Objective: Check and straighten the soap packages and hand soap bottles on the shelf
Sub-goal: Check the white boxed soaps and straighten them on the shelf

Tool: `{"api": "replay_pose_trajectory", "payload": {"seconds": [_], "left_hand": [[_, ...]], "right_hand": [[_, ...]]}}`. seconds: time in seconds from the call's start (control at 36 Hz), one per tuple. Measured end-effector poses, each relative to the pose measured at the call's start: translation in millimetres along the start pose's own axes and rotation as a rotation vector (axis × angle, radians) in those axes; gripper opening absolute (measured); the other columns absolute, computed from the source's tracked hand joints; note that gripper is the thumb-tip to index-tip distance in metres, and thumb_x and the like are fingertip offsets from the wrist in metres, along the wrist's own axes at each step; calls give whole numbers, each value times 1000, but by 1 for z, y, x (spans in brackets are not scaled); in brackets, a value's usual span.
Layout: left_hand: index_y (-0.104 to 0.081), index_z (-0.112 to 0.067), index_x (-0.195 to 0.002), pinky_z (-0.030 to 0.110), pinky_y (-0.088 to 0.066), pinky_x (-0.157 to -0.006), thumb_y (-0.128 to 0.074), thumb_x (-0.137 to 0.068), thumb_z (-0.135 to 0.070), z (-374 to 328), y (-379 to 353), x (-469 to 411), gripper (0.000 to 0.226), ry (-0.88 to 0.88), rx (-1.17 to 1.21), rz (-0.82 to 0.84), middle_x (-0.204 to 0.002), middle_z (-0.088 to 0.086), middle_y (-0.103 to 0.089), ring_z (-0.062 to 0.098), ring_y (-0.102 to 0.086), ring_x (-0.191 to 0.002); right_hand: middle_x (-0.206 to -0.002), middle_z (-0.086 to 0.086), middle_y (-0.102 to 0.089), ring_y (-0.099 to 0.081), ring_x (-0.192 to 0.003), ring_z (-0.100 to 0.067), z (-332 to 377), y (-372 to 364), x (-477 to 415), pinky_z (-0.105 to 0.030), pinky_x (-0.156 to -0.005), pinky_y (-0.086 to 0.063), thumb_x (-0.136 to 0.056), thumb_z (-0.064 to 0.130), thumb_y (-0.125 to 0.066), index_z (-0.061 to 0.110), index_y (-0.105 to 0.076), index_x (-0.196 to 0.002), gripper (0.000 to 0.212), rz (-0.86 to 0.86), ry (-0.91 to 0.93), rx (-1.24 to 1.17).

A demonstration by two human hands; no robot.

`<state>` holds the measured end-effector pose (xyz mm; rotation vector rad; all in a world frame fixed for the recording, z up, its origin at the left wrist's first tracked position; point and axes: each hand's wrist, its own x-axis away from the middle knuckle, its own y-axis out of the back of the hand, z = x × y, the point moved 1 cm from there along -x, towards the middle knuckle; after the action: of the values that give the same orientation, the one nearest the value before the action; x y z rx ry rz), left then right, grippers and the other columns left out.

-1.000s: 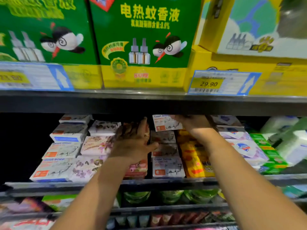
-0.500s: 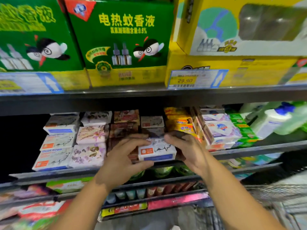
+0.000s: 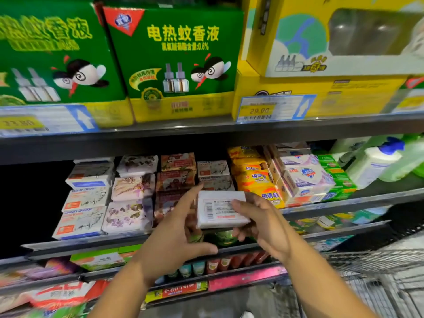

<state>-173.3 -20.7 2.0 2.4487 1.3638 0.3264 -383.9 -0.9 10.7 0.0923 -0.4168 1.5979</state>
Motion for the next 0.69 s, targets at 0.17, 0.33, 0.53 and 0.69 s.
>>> {"api": "replay_pose_trajectory", "payload": {"seconds": [0.17, 0.33, 0.53, 0.69], "left_hand": [[-45, -64, -125, 8, -39, -98, -80, -77, -31, 6, 8, 2, 68, -204, -195, -269, -135, -37, -39, -12, -39, -129], [-64, -53, -107, 16, -49, -92, -88, -67, -21, 8, 12, 11, 57, -163, -4, -318, -118, -29, -63, -3, -59, -115], [-74, -19, -97, 30, -58, -69, -78, -73, -42, 8, 14, 20, 33, 55, 513, -432, -94, 6, -76, 24, -72, -86], [-67, -16, -107, 41, -58, -79, -71, -76, -39, 4, 23, 29, 38, 139, 522, -484, -93, 8, -75, 26, -71, -88]], "right_hand": [[-86, -14, -70, -55, -52, -25, 8, -11, 8, -27, -41, -46, -86, 31, -67, 10, -63, -111, 33, 49, -58, -17], [-99, -21, -72, -67, -76, -33, 10, -17, 10, -33, -58, -56, -86, 57, -53, 11, -65, -121, 59, 106, -108, 120], [-134, 14, -62, -56, -128, -16, 3, -30, 7, -49, -111, -42, -76, 55, -74, 42, -63, -128, 54, 185, 19, 221], [-127, 8, -66, -65, -115, -17, -1, -52, 0, -36, -89, -56, -62, 19, -90, 40, -65, -124, 70, 162, 170, 286]]}}
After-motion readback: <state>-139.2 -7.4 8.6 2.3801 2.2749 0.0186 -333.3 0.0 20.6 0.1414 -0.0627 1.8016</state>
